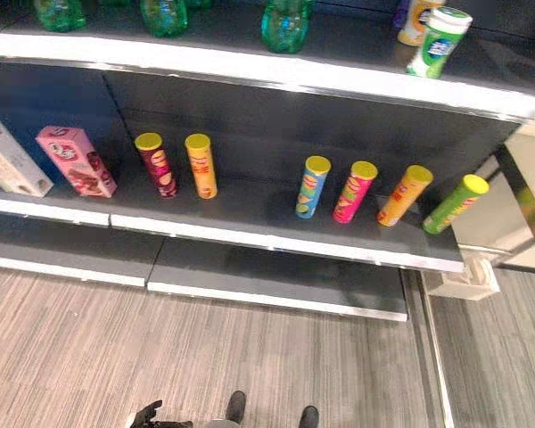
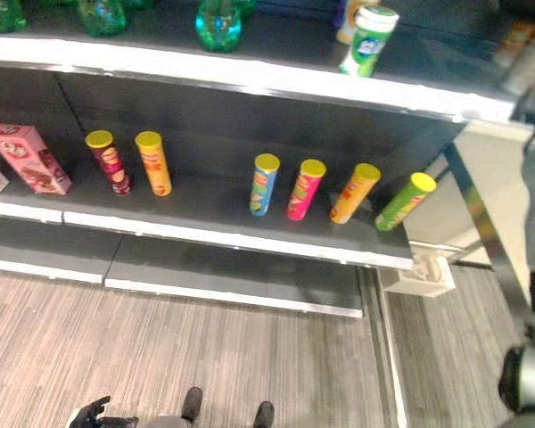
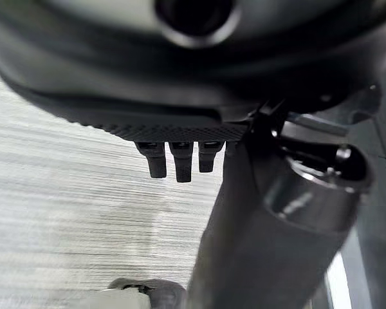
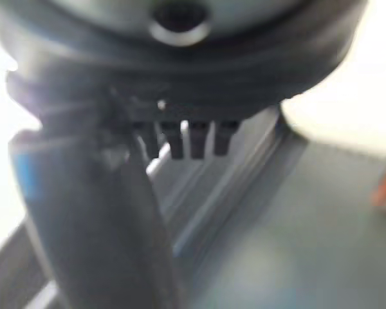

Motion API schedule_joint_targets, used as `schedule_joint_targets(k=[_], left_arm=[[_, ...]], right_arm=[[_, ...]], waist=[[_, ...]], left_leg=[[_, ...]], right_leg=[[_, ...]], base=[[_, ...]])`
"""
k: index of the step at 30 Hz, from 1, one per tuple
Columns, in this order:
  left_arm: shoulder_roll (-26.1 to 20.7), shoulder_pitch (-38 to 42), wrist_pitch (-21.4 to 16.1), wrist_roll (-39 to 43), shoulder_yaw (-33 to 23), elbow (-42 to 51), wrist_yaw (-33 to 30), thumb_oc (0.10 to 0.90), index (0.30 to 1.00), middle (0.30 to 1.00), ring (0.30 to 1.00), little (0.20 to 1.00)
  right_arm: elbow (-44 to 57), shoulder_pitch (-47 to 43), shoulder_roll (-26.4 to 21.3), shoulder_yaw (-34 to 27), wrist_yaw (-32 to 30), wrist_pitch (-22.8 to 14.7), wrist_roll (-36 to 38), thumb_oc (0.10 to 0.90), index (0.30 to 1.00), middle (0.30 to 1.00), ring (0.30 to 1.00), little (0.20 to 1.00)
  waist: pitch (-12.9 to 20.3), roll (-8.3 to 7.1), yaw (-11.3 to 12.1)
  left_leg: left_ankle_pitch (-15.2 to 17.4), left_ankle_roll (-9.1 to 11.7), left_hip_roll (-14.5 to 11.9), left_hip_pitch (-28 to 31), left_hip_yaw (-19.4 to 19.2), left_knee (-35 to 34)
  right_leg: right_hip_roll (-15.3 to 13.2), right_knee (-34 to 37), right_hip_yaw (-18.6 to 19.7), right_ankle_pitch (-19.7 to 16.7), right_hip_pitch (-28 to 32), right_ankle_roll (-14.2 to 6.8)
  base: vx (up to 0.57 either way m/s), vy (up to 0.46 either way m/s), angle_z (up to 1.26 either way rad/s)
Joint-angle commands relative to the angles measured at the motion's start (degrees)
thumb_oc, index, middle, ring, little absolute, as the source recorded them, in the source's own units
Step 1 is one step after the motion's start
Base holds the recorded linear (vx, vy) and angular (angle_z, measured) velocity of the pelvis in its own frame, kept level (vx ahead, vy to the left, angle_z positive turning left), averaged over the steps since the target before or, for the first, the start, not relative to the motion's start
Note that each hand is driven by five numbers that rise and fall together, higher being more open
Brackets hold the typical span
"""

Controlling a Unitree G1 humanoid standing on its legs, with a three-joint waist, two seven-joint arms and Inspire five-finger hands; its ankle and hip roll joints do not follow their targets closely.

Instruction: Put the goods on the table back onto the shelves and tidy them up.

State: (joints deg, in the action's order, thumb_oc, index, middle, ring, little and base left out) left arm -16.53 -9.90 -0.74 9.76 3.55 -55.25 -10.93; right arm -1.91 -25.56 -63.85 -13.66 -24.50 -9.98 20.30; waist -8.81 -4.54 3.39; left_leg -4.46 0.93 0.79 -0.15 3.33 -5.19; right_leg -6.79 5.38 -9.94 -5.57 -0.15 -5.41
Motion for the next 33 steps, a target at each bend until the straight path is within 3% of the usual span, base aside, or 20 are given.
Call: schedule_joint_targets(k=[1, 4, 7, 8, 10, 12, 13, 16, 17, 18, 19, 22, 23, 24, 25, 27, 29, 30, 33], left_arm=[[-2.79, 1.20, -1.16, -3.43, 1.05, -1.73, -1.39, 0.800, 0.900, 0.900, 0.900, 0.900], [-5.03, 2.89, -1.12, -6.25, 2.83, -0.39, 0.34, 0.800, 0.900, 0.900, 0.900, 0.900], [-6.94, 4.12, -1.04, -6.25, 1.95, 0.61, 0.28, 0.800, 0.900, 0.900, 0.900, 0.900], [-7.93, 3.85, -1.03, -5.62, 1.14, 1.24, 0.33, 0.800, 0.900, 0.900, 0.900, 0.900], [-8.24, 3.79, -1.03, -5.34, 1.02, 1.34, 0.51, 0.800, 0.900, 0.900, 0.900, 0.900], [-8.00, 3.25, -0.96, -4.75, 0.51, 1.41, 0.49, 0.800, 0.900, 0.900, 0.900, 0.900], [-7.96, 3.47, -0.87, -4.61, 0.37, 0.76, 0.39, 0.800, 0.900, 0.900, 0.900, 0.900], [-8.16, 3.32, -0.82, -4.74, -0.04, 0.40, 0.17, 0.800, 0.900, 0.900, 0.900, 0.900], [-7.99, 3.49, -0.70, -4.16, -0.16, 0.49, -0.06, 0.800, 0.900, 0.900, 0.900, 0.900], [-7.98, 3.57, -0.70, -4.16, -0.13, 0.48, -0.07, 0.800, 0.900, 0.900, 0.900, 0.900], [-7.58, 3.92, -0.73, -3.61, 0.40, 0.75, 0.31, 0.800, 0.900, 0.900, 0.900, 0.900], [-6.71, 4.09, -0.53, -3.93, 1.39, 1.56, 0.56, 0.800, 0.900, 0.900, 0.900, 0.900], [-6.32, 4.39, -0.47, -3.76, 1.73, 2.08, 0.55, 0.800, 0.900, 0.900, 0.900, 0.900], [-6.18, 4.42, -0.80, -3.00, 2.09, 2.84, 0.74, 0.800, 0.900, 0.900, 0.900, 0.900], [-5.83, 4.41, -0.94, -2.72, 2.64, 3.15, 0.91, 0.800, 0.900, 0.900, 0.900, 0.900], [-5.46, 4.29, -0.69, -2.59, 2.94, 2.94, 1.32, 0.800, 0.900, 0.900, 0.900, 0.900], [-5.17, 3.27, -0.80, -2.21, 3.28, 2.39, 1.55, 0.800, 0.900, 0.900, 0.900, 0.900], [-4.96, 3.28, -0.77, -1.57, 3.19, 2.47, 1.61, 0.800, 0.900, 0.900, 0.900, 0.900], [-4.64, 2.58, -0.58, -1.88, 3.74, 1.34, 2.10, 0.800, 0.900, 0.900, 0.900, 0.900]], right_arm=[[-3.71, -6.91, -4.22, -2.31, -0.76, -2.68, -1.66, 0.800, 0.900, 0.900, 0.900, 0.900], [-4.50, 0.79, -0.05, -7.67, 0.32, -2.62, -0.43, 0.800, 0.900, 0.900, 0.900, 0.900], [-5.06, -0.05, 1.59, -6.08, 0.55, -2.89, 0.43, 0.800, 0.900, 0.900, 0.900, 0.900], [-5.40, -1.28, 1.27, -4.47, 1.45, -2.33, 0.65, 0.800, 0.900, 0.900, 0.900, 0.900], [-6.02, -2.67, 1.25, -3.26, 1.86, -2.31, 1.12, 0.800, 0.900, 0.900, 0.900, 0.900], [-6.55, -4.06, 0.71, -2.13, 1.93, -1.80, 0.94, 0.800, 0.900, 0.900, 0.900, 0.900], [-7.05, -4.76, -0.54, -1.53, 1.83, -1.23, 0.60, 0.800, 0.900, 0.900, 0.900, 0.900], [-7.12, -4.95, -1.73, -0.91, 2.14, -1.17, 0.72, 0.800, 0.900, 0.900, 0.900, 0.900], [-6.70, -4.68, -3.15, -1.00, 2.30, -1.19, 0.89, 0.800, 0.900, 0.900, 0.900, 0.900], [-6.71, -4.65, -3.19, -1.09, 2.32, -1.21, 0.91, 0.800, 0.900, 0.900, 0.900, 0.900], [-6.21, -4.23, -4.44, -1.67, 2.35, -1.68, 1.86, 0.800, 0.900, 0.900, 0.900, 0.900], [-5.64, -4.33, -5.86, -2.94, 1.94, -3.05, 3.40, 0.800, 0.900, 0.900, 0.900, 0.900], [-5.59, -4.66, -6.23, -3.46, 1.69, -3.37, 4.56, 0.800, 0.900, 0.900, 0.900, 0.900], [-5.97, -7.03, -6.73, -1.81, 1.93, -3.48, 5.06, 0.800, 0.900, 0.900, 0.900, 0.900], [-7.46, -9.29, -6.87, 0.14, 2.61, -3.43, 6.39, 0.800, 0.900, 0.900, 0.900, 0.900], [-8.86, -9.86, -5.99, 0.93, 3.03, -3.32, 7.40, 0.800, 0.900, 0.900, 0.900, 0.900], [-11.01, -12.91, -4.83, 4.51, 2.92, -2.96, 6.27, 0.800, 0.900, 0.900, 0.900, 0.900], [-12.10, -14.15, -4.04, 5.81, 3.07, -2.76, 6.47, 0.800, 0.900, 0.900, 0.900, 0.900], [-13.52, -15.35, -2.20, 7.05, 2.72, -2.53, 5.97, 0.800, 0.900, 0.900, 0.900, 0.900]], waist=[[3.87, -1.39, 0.68], [1.44, -1.23, -3.05], [0.29, -0.84, -3.05], [0.46, -0.48, -2.09], [0.82, -0.57, -1.51], [1.90, -1.76, -0.67], [2.32, -2.77, -0.54], [3.22, -3.95, -0.04], [3.38, -3.46, -0.32], [3.47, -3.45, -0.46], [3.32, -2.78, -0.90], [2.69, -1.99, -1.21], [1.59, -2.08, -0.95], [0.69, -3.06, 0.55], [0.56, -3.48, 1.12], [1.01, -3.06, 1.14], [0.94, -2.77, 2.79], [1.07, -2.25, 2.62], [2.04, -1.47, 2.32]], left_leg=[[8.37, 2.63, -2.59, 2.52, -3.98, 0.19], [8.83, 1.14, -1.99, 2.91, -6.74, 0.19], [8.48, 0.97, -3.41, 2.94, -10.48, 0.19], [8.35, 1.39, -5.15, 3.35, -13.36, 0.19], [8.22, 1.82, -6.03, 3.57, -15.13, 0.19], [7.55, 3.15, -7.56, 3.48, -17.30, 0.34], [6.91, 4.52, -9.13, 3.34, -18.06, 0.52], [4.91, 7.21, -12.72, 3.26, -18.82, 0.67], [3.59, 8.85, -15.88, 3.49, -17.69, 0.47], [3.21, 8.86, -15.88, 3.19, -17.50, 0.34], [1.69, 9.78, -18.47, 2.60, -16.49, 0.34], [-0.48, 10.07, -20.68, 2.01, -16.06, 1.98], [-0.31, 9.56, -20.24, 0.27, -15.08, 6.31], [2.81, 7.83, -14.71, -2.96, -8.27, 9.70], [5.23, 6.93, -9.80, -4.37, -4.40, 9.67], [5.30, 6.01, -7.57, -4.64, -3.95, 7.75], [5.74, 4.96, -2.65, -6.38, 3.23, 6.65], [5.49, 4.91, -2.13, -5.91, 5.26, 6.42], [5.20, 4.27, -2.64, -3.43, 4.35, 4.46]], right_leg=[[-3.90, -0.44, 0.94, 1.12, 1.25, -6.85], [-4.34, -5.04, 5.28, -2.50, -3.82, -8.46], [-4.37, -6.19, 6.09, -3.86, -6.48, -9.12], [-7.59, -5.92, 1.80, -4.37, -5.98, -8.67], [-9.87, -5.70, -1.17, -4.69, -5.17, -8.80], [-12.47, -4.23, -3.44, -6.90, -3.55, -9.43], [-11.89, -3.13, -3.31, -6.96, -3.49, -9.59], [-9.32, -0.71, -5.46, -3.12, -1.45, -9.59], [-6.33, -0.76, -6.65, -0.32, -0.17, -8.39], [-6.30, -0.69, -6.83, -0.50, -0.35, -8.27], [-3.31, -0.80, -7.84, 1.94, 0.50, -6.67], [-0.45, -0.48, -9.19, 4.62, 2.53, -4.82], [-0.01, -0.39, -9.90, 5.37, 3.34, -3.77], [0.08, -0.38, -9.21, 5.28, 3.26, -3.21], [0.51, -0.38, -8.46, 4.93, 3.37, -2.99], [0.95, -0.38, -7.64, 4.82, 3.09, -2.96], [2.00, -0.38, -4.55, 4.72, 2.58, -2.87], [2.58, -0.38, -3.33, 4.90, 3.04, -2.57], [2.66, -0.38, -2.11, 5.51, 3.88, -2.38]], base=[[-0.06, 0.173, -1.21], [-0.16, 0.128, -0.71], [-0.17, -0.042, -1.53], [-0.15, -0.143, -1.49], [-0.13, -0.186, -1.21], [-0.05, -0.396, -0.33], [0.00, -0.472, -0.20], [0.04, -0.454, -0.38], [0.01, -0.418, -0.25], [0.00, -0.484, 0.17], [-0.02, -0.364, 0.30], [0.00, -0.328, 0.28], [-0.05, -0.347, 0.39], [-0.01, -0.335, 0.27], [0.05, -0.219, 0.04], [0.10, -0.030, -0.36], [0.11, 0.022, -0.65], [0.14, 0.060, -0.59], [0.16, 0.129, -0.26]])
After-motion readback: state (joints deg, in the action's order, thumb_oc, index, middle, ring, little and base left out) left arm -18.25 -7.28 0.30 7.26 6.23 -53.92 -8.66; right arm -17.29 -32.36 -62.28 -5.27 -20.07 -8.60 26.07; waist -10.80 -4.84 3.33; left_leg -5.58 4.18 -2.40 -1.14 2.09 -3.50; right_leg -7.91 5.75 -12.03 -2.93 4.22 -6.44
